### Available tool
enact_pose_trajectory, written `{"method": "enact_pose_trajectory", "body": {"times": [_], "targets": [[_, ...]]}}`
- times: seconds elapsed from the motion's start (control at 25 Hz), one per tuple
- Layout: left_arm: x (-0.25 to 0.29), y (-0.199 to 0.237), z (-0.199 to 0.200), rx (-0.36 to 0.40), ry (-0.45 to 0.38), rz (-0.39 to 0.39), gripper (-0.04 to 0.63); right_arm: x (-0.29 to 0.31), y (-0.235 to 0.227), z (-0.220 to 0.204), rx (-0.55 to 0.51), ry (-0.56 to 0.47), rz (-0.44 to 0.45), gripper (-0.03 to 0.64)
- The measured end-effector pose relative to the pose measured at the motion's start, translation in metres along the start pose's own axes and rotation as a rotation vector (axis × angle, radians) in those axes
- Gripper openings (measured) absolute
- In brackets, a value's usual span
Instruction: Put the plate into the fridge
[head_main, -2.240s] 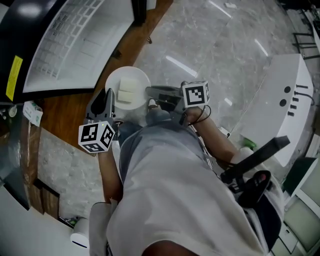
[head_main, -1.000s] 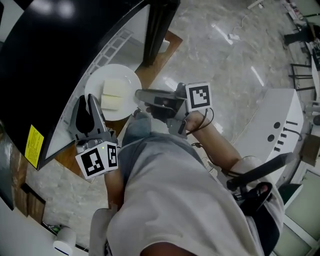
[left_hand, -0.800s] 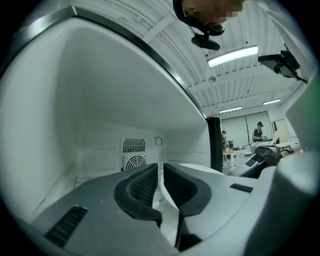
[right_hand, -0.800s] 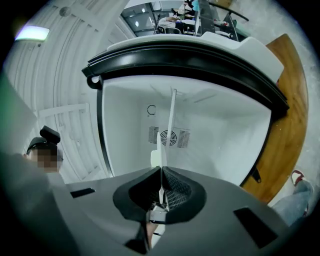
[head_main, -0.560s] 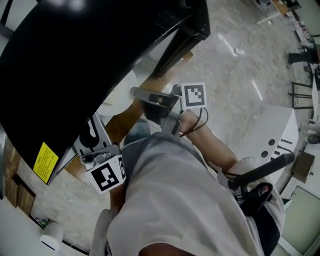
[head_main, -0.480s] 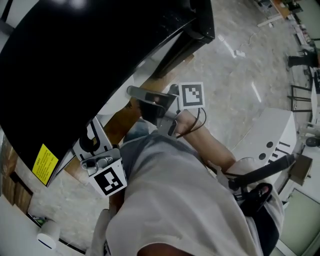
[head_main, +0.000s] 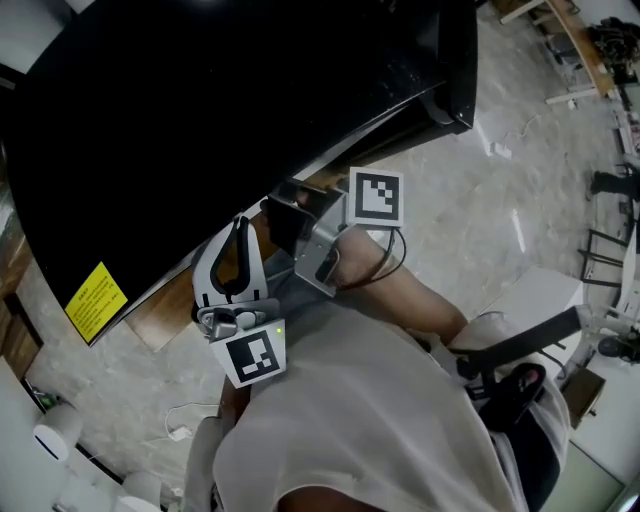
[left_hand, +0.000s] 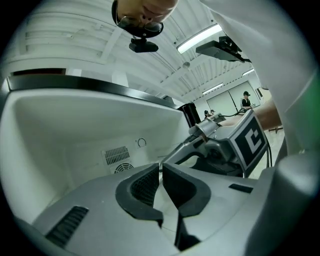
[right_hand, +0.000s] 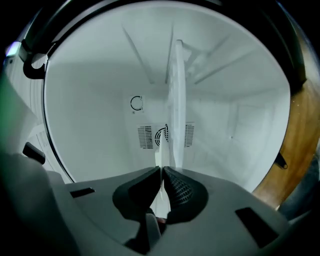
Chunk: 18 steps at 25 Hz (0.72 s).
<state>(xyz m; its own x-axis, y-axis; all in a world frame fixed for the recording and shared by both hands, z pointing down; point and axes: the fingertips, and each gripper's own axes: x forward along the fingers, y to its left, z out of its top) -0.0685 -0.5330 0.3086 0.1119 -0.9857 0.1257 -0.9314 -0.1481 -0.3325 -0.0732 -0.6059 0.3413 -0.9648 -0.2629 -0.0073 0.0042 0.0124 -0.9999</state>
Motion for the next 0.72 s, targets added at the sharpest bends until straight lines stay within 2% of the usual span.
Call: {"method": "enact_pose_trajectory", "body": {"times": [0.12,0.24,0.4,0.48,0.56,0.64,0.72], "targets": [[0.016,-0.011,-0.001,-0.033,0.009,-0.012,0.040,0.001,0.001,-0.001,-0.031,0.053,0.004,0.024],[0.023,-0.008,0.002,-0.058,0.009,0.013,0.039,0.002,0.007,-0.007,-0.060,0.113,0.009,0.023],[0.028,0.001,0.005,-0.032,0.030,0.063,0.035,0.003,0.019,-0.012,-0.068,0.154,0.024,0.025],[0.029,0.009,0.008,-0.021,0.026,0.087,0.034,0.004,0.027,-0.015,-0.061,0.169,0.047,0.055],[0.030,0.017,0.009,-0.038,0.014,0.101,0.029,0.005,0.036,-0.019,-0.071,0.189,0.074,0.119],[0.033,0.021,0.008,-0.055,0.011,0.118,0.025,0.001,0.041,-0.023,-0.142,0.222,0.086,0.133],[0.034,0.024,0.006,-0.083,0.016,0.153,0.023,-0.007,0.043,-0.030,-0.253,0.267,0.075,0.120]]}}
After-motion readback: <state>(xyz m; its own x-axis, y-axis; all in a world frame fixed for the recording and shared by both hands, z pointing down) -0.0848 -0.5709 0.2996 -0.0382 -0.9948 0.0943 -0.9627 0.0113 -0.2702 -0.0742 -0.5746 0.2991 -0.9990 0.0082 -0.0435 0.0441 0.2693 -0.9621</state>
